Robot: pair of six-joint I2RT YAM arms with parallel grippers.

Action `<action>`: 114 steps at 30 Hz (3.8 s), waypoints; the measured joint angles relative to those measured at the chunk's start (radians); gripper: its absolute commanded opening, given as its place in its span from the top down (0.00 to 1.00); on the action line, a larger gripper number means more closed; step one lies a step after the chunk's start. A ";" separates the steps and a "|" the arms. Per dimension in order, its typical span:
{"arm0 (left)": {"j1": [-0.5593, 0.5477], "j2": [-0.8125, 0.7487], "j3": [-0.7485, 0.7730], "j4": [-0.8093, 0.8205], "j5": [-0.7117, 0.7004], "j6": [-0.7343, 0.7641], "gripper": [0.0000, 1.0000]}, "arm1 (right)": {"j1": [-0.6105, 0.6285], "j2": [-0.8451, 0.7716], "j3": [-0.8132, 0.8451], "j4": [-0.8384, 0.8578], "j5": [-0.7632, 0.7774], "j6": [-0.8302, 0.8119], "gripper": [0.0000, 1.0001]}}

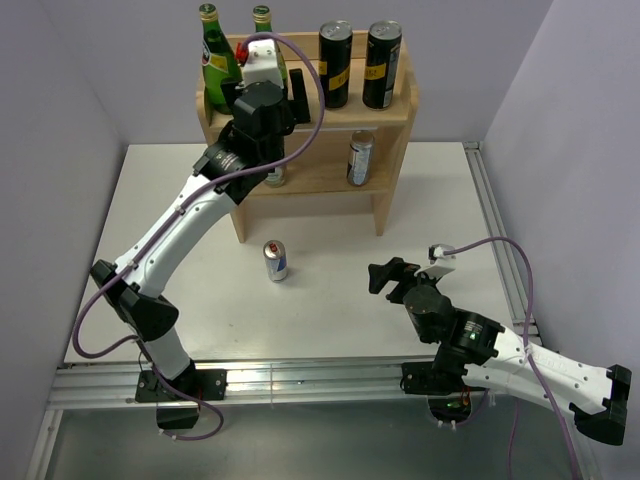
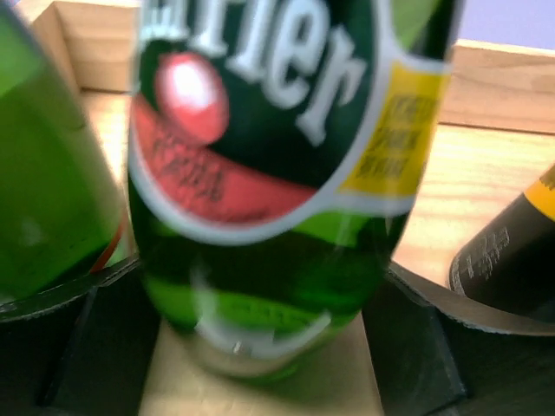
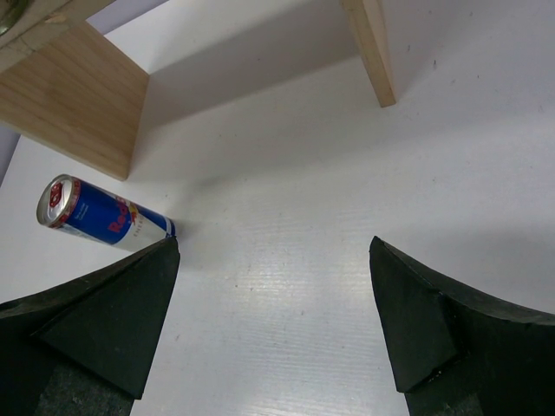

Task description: Place and organize the beverage onto the shelf

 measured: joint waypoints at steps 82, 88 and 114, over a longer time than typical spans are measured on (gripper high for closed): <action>-0.234 -0.972 -1.080 -0.387 -0.024 -0.412 0.01 | -0.036 0.726 0.399 0.692 -0.220 -0.425 1.00; -0.233 -0.974 -1.080 -0.386 -0.022 -0.412 0.01 | -0.060 0.722 0.505 0.604 -0.191 -0.491 1.00; -0.233 -1.003 -1.080 -0.384 -0.006 -0.412 0.01 | -0.334 1.058 0.827 0.511 -0.232 -0.610 1.00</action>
